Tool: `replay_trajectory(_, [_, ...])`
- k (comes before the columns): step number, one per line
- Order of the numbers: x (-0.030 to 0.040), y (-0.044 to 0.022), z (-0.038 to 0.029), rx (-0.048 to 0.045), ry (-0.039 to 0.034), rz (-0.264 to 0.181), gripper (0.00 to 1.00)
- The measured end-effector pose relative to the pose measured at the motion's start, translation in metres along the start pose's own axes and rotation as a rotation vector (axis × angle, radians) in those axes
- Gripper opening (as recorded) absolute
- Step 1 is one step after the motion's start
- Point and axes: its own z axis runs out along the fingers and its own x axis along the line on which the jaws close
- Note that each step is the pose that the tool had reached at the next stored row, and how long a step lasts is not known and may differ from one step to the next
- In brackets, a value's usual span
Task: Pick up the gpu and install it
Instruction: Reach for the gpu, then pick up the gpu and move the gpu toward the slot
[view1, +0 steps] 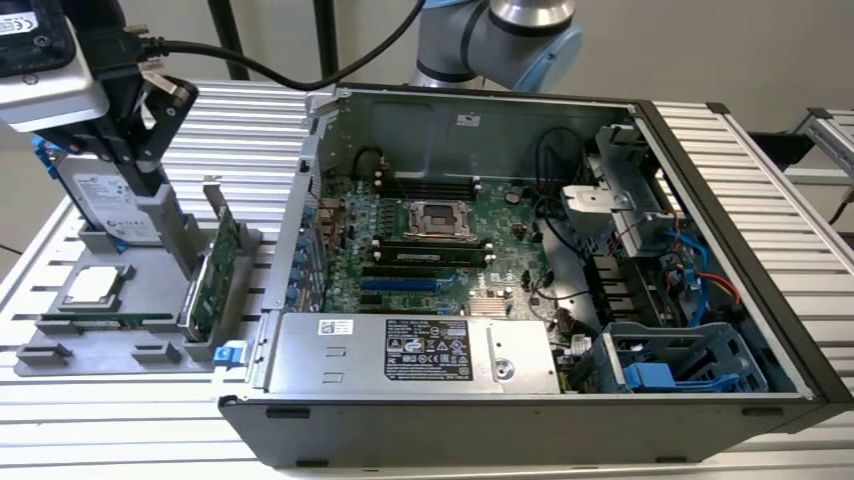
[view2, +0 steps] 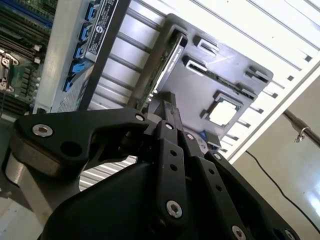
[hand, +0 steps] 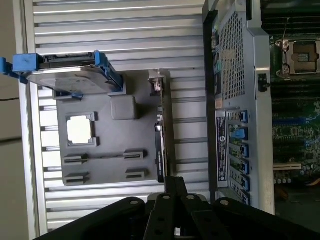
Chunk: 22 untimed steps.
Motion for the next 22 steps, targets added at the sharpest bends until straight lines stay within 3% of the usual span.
replay_trajectory(21, [-0.0002, -0.0028, -0.0001, 0.0000, 0.0000, 0.000, 0.00])
replay_trajectory(22, [-0.0002, -0.0028, -0.0001, 0.0000, 0.0000, 0.000, 1.00])
